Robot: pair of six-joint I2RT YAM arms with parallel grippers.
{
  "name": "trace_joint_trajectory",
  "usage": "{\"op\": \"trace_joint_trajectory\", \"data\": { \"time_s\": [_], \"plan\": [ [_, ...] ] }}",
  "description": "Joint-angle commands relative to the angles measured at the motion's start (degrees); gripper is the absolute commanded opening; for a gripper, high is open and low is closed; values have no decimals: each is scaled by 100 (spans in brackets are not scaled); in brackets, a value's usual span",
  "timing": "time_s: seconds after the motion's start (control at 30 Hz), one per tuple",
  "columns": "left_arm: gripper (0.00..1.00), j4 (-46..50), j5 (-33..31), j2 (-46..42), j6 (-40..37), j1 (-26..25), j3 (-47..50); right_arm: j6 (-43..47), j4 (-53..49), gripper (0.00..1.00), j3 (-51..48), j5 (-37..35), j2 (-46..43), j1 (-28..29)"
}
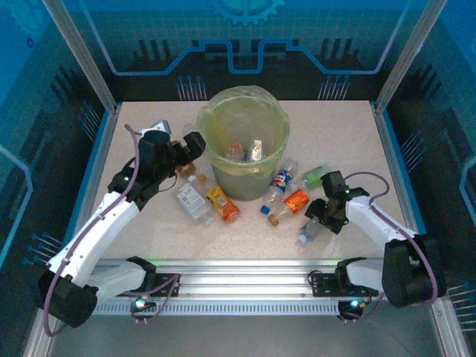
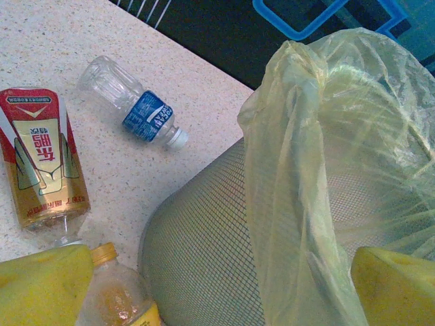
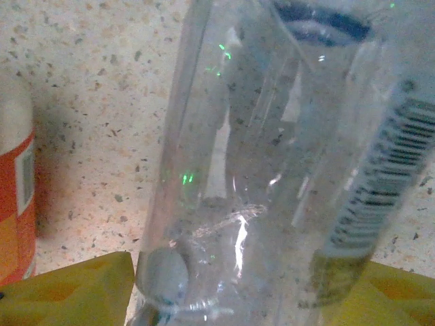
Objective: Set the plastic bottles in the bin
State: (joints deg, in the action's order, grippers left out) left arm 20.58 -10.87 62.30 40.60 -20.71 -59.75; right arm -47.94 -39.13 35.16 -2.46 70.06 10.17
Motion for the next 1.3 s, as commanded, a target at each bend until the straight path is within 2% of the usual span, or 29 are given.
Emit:
{"op": "trace_joint_trajectory", "data": {
  "time_s": [0.0,0.17,0.4,0.73,0.87,1.0,1.27],
  "plan": [
    [99,-142,34,41,62,58,78,86,174,71,-133,153,91,-124],
    [99,-134,39,33,62,58,77,101,343,69,-184,194,363,-129],
    [99,-103,11,31,28,70,77,130,284,50,-103,125,422,-131],
    [99,-89,6,21,36,120,121,306,-672,38,537,-269,-538,-136],
    [99,-98,24,26,44,137,139,556,-1190,37,1234,-338,-1001,-126],
    [99,-123,40,23,62,146,147,889,-1540,37,2231,-142,-1101,-103],
    [99,-107,77,40,75,146,156,1609,-1913,39,4688,371,-337,258]
  ]
}}
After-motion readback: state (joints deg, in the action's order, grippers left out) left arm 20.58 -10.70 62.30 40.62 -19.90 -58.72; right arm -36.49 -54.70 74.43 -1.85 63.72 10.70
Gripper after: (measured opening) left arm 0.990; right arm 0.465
